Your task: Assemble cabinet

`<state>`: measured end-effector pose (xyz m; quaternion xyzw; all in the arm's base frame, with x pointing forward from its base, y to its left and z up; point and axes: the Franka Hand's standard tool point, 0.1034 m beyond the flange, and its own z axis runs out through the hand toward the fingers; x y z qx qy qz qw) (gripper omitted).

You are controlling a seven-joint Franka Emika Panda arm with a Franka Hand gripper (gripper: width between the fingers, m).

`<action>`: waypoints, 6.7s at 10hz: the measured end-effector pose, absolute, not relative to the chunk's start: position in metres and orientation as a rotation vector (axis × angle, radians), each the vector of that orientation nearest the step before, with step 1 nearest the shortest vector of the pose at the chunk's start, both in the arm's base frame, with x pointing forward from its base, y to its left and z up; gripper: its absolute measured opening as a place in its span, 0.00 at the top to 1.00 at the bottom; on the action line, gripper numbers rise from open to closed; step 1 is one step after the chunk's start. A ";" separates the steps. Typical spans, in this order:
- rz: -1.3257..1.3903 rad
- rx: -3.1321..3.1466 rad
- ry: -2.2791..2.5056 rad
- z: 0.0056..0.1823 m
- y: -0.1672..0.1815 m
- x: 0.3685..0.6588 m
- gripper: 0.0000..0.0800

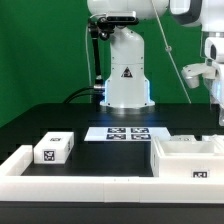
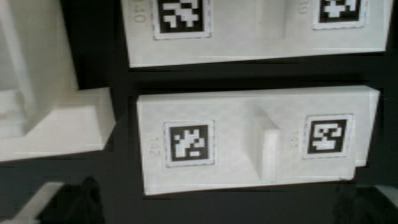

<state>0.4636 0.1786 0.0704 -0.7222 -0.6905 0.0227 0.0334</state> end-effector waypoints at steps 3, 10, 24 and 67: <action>0.056 -2.196 -2.123 0.052 0.185 0.444 0.19; 0.052 -2.182 -2.091 0.026 0.189 0.435 0.19; 0.052 -2.183 -2.090 0.026 0.188 0.436 1.00; 0.022 -2.267 -2.098 0.065 0.139 0.447 0.92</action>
Offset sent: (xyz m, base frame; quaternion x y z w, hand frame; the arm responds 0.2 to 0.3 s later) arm -0.0208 0.0106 -0.0244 0.0002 0.0339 -0.0053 0.9994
